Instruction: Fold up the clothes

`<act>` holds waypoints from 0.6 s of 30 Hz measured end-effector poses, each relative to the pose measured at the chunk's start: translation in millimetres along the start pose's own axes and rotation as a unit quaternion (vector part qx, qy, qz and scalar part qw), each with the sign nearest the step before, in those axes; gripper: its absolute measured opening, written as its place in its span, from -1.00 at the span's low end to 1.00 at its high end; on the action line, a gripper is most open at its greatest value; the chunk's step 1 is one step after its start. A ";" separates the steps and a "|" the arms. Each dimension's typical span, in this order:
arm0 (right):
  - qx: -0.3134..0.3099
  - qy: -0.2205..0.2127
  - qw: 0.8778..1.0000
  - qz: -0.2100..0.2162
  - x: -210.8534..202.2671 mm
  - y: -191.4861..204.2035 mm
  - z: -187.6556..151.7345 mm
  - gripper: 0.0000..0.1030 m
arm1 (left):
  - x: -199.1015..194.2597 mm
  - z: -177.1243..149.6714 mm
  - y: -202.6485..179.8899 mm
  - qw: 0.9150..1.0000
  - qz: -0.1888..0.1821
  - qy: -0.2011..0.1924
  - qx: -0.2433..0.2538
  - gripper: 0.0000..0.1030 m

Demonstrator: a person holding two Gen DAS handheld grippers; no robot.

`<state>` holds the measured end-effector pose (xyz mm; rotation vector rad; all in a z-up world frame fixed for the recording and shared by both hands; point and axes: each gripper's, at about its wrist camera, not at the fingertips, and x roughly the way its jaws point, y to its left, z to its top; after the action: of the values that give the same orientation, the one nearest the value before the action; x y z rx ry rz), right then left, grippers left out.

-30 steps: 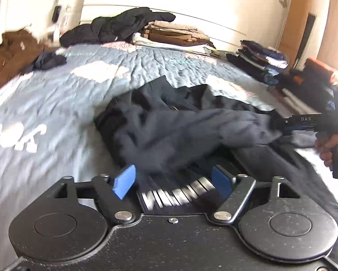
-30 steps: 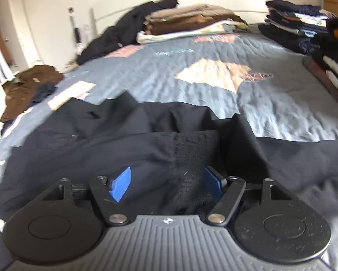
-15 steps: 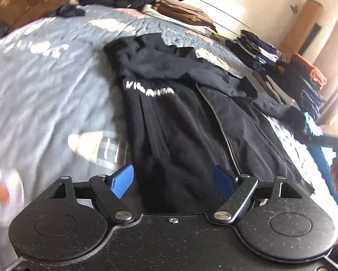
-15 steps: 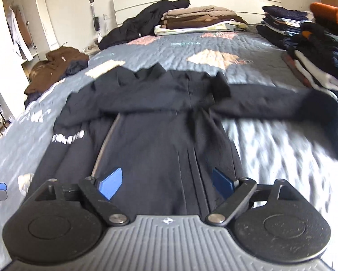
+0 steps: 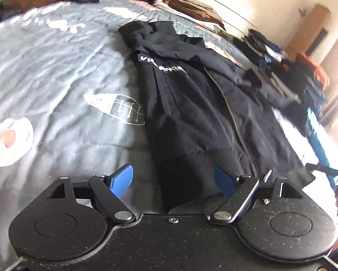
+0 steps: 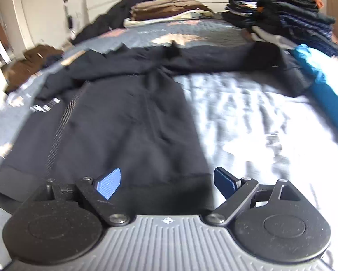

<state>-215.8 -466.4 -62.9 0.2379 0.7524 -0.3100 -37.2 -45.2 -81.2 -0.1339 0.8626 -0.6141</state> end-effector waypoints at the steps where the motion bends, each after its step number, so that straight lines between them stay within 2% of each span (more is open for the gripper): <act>1: -0.015 0.001 1.000 -0.013 -0.3 -1.9 -0.6 0.74 | -1.3 -3.1 -4.1 1.000 0.006 -0.001 0.018 0.65; 3: -0.036 -0.001 0.999 -0.030 -1.3 -9.5 -4.2 0.74 | -1.2 -8.8 -13.0 0.999 0.015 0.000 0.050 0.67; 5: -0.027 -0.001 0.999 -0.030 0.1 -16.8 -5.5 0.76 | 1.8 -13.1 -21.0 0.997 0.024 0.001 0.076 0.67; 9: -0.003 0.019 1.000 -0.011 15.2 -24.4 -7.2 0.79 | 11.9 -18.8 -30.7 0.993 0.046 -0.002 0.106 0.67; 15: -0.023 0.030 0.999 -0.025 32.1 -19.8 -9.7 0.80 | 24.3 -24.7 -44.8 0.987 0.060 -0.009 0.150 0.66; 18: -0.020 0.039 0.999 -0.022 39.8 -22.3 -9.2 0.81 | 28.2 -25.3 -48.4 0.986 0.059 -0.012 0.156 0.49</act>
<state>-202.2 -491.7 -99.5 0.1967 0.8417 -0.3288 -64.1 -97.3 -99.7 0.1927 0.7362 -0.6266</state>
